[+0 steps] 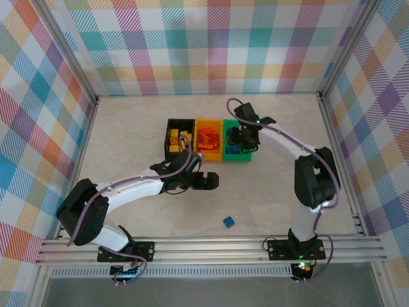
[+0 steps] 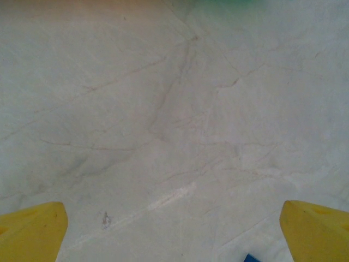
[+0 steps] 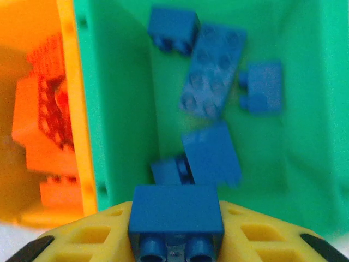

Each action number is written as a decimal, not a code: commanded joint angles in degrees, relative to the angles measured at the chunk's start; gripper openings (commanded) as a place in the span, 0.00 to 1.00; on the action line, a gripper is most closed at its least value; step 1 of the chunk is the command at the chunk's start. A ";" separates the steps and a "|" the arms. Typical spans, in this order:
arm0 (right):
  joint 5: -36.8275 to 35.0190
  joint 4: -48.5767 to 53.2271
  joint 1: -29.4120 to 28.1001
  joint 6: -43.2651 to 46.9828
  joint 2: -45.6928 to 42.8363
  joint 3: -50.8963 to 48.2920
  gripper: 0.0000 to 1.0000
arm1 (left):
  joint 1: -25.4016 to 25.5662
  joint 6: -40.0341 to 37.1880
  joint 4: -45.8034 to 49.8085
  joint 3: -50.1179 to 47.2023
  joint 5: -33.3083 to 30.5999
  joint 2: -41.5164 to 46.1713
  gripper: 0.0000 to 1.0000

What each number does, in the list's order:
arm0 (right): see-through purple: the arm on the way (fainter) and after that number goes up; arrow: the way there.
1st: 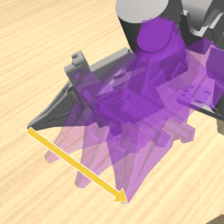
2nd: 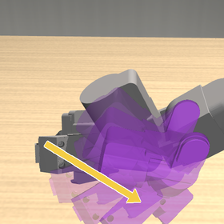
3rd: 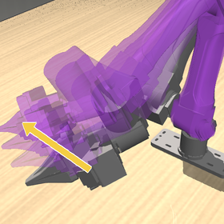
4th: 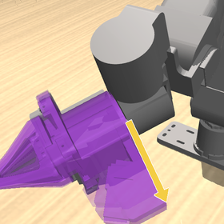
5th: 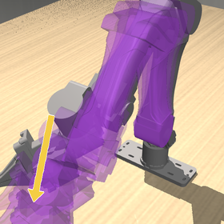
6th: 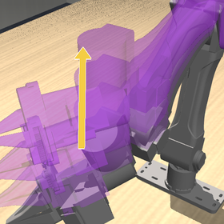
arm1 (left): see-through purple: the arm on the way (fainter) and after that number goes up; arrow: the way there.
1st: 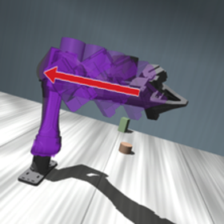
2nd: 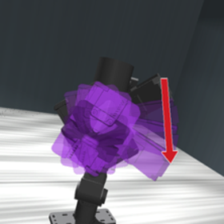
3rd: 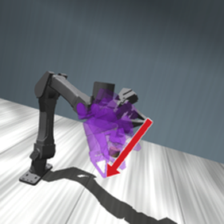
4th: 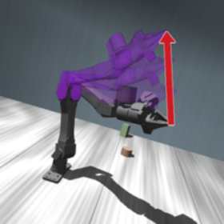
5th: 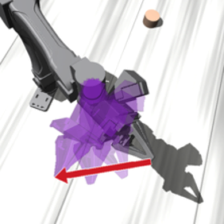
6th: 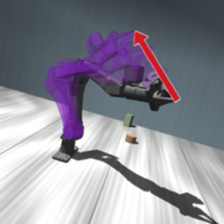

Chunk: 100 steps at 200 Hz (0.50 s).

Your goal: Sort the legos into containers by color

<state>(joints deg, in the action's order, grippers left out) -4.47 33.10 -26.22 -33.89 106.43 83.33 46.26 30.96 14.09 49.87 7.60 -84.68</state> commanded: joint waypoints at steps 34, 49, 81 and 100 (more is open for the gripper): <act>-2.12 1.07 0.44 1.27 6.22 11.15 0.67 | 4.40 -5.62 5.41 3.09 -1.96 -1.60 1.00; -2.29 0.35 0.47 1.62 4.13 9.98 0.70 | 4.87 -6.47 4.95 2.96 -1.22 -1.79 1.00; -2.22 -3.08 0.47 1.20 -5.16 0.62 0.72 | 8.30 -10.56 6.13 5.26 0.36 -4.23 1.00; -2.08 -4.64 0.47 0.71 -11.10 -6.79 0.72 | 11.85 -13.80 7.00 7.29 1.55 -6.81 1.00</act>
<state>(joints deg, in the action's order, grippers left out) -6.48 30.83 -25.85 -32.95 103.24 83.44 54.15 22.79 18.98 53.89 7.05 -88.75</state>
